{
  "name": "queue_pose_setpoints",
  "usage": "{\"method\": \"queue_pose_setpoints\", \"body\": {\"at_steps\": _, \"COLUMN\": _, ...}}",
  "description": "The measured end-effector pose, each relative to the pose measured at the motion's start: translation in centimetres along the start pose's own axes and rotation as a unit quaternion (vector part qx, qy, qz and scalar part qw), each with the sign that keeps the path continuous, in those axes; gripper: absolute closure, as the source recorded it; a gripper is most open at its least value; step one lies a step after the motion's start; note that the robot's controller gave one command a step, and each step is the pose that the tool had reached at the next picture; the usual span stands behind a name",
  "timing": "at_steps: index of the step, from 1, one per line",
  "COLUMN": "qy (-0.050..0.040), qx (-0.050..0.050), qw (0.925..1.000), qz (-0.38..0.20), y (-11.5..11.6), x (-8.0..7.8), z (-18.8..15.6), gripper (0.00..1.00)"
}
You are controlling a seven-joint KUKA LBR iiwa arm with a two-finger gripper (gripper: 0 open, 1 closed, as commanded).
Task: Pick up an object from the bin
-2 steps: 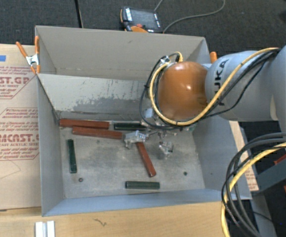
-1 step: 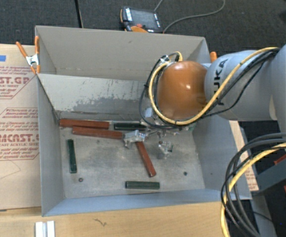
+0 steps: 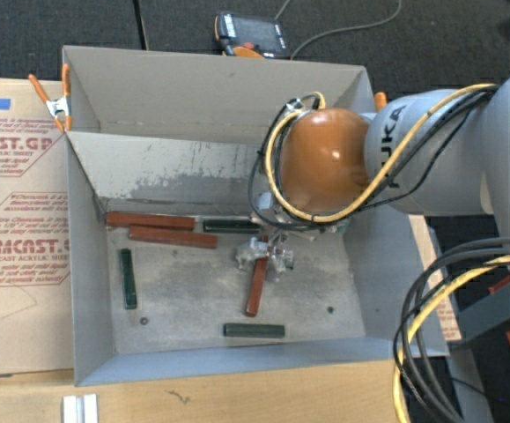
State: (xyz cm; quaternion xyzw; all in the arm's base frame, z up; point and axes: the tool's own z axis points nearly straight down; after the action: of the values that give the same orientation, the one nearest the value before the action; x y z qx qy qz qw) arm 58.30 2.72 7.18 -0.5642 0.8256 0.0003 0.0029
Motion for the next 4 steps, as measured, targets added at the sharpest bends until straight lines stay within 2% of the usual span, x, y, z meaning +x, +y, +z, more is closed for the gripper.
{"method": "queue_pose_setpoints", "body": {"at_steps": 3, "qy": 0.0008, "qx": -0.001, "qw": 1.0, "qz": 0.004, "y": 0.0, "x": -0.3, "z": -2.8, "gripper": 1.0}}
{"method": "queue_pose_setpoints", "body": {"at_steps": 4, "qy": 0.0006, "qx": 0.001, "qw": 1.0, "qz": 0.005, "y": 0.0, "x": -0.5, "z": -6.8, "gripper": 1.0}}
